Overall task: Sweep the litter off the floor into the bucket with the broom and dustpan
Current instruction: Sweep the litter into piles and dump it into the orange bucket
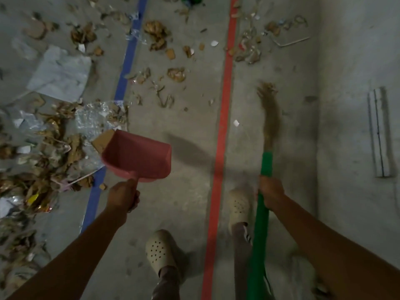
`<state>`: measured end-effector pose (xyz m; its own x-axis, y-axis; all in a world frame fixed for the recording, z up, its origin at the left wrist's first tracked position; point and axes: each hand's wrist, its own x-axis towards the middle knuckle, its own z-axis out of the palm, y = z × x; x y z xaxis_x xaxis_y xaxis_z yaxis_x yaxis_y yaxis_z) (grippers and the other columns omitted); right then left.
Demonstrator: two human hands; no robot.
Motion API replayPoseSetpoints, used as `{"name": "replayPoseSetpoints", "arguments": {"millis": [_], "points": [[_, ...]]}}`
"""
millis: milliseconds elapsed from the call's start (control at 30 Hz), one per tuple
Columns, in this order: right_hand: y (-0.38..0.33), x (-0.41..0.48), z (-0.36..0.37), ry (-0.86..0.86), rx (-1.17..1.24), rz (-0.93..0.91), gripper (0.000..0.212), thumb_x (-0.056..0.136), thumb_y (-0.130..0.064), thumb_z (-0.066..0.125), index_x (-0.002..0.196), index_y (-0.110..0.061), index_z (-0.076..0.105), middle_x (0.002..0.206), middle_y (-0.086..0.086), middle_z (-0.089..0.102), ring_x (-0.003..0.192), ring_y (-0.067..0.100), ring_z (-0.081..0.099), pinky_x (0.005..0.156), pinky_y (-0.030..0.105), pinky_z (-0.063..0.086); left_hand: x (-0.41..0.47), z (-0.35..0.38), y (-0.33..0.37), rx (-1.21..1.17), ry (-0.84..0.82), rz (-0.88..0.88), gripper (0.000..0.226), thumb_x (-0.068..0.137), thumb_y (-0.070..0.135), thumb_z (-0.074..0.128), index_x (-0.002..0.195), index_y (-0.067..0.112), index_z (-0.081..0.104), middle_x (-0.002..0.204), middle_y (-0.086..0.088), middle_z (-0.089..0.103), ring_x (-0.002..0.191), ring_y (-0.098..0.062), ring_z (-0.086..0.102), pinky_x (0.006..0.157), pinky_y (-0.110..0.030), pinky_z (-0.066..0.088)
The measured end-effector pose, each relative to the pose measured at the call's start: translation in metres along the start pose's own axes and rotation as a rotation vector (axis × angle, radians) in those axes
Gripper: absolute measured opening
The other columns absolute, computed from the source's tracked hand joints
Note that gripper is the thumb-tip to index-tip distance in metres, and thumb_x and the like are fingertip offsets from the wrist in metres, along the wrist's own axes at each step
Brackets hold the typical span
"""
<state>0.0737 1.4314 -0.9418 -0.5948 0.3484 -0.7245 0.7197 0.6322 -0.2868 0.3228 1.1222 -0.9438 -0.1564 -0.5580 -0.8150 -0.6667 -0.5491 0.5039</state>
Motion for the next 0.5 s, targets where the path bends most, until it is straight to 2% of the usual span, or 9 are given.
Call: {"name": "replayPoseSetpoints", "arguments": {"millis": [100, 200, 300, 400, 500], "points": [[-0.020, 0.047, -0.009, -0.002, 0.063, 0.153, 0.028, 0.102, -0.025, 0.051, 0.095, 0.001, 0.059, 0.076, 0.014, 0.055, 0.063, 0.027, 0.052, 0.062, 0.035, 0.044, 0.013, 0.034, 0.011, -0.036, -0.020, -0.025, 0.042, 0.100, 0.041, 0.057, 0.077, 0.006, 0.057, 0.060, -0.013, 0.056, 0.035, -0.017, 0.042, 0.037, -0.019, 0.025], [-0.035, 0.078, 0.004, -0.075, -0.059, 0.141, 0.027, 0.105, -0.021, 0.047, 0.094, 0.002, 0.056, 0.079, 0.013, 0.054, 0.065, 0.025, 0.053, 0.059, 0.036, 0.046, 0.026, 0.066, 0.018, -0.077, 0.005, -0.028, 0.038, 0.100, 0.034, 0.057, 0.076, 0.005, 0.057, 0.059, -0.012, 0.057, 0.033, -0.016, 0.043, 0.037, -0.019, 0.024], [-0.033, 0.083, 0.039, -0.155, -0.395, -0.087, 0.031, 0.102, -0.024, 0.051, 0.113, 0.004, 0.062, 0.095, 0.014, 0.065, 0.083, 0.029, 0.065, 0.073, 0.039, 0.057, 0.039, 0.089, 0.016, -0.122, 0.030, -0.039, 0.034, 0.101, 0.028, 0.056, 0.077, 0.005, 0.056, 0.055, -0.010, 0.056, 0.037, -0.017, 0.045, 0.037, -0.018, 0.024], [-0.031, 0.074, 0.063, -0.263, -0.610, -0.326, 0.039, 0.099, -0.039, 0.055, 0.118, -0.006, 0.060, 0.109, 0.012, 0.070, 0.096, 0.031, 0.070, 0.072, 0.035, 0.053, 0.043, 0.106, 0.010, -0.137, 0.065, -0.087, 0.034, 0.100, 0.028, 0.056, 0.076, 0.003, 0.056, 0.049, -0.009, 0.056, 0.037, -0.018, 0.047, 0.040, -0.022, 0.027], [-0.045, 0.068, 0.065, -0.363, -0.678, -0.474, 0.042, 0.096, -0.045, 0.054, 0.123, -0.012, 0.058, 0.111, 0.012, 0.069, 0.099, 0.033, 0.068, 0.071, 0.033, 0.046, 0.037, 0.121, 0.011, -0.121, 0.116, -0.109, 0.041, 0.099, 0.034, 0.061, 0.071, 0.004, 0.057, 0.061, -0.015, 0.056, 0.043, -0.022, 0.046, 0.047, -0.031, 0.026]]}}
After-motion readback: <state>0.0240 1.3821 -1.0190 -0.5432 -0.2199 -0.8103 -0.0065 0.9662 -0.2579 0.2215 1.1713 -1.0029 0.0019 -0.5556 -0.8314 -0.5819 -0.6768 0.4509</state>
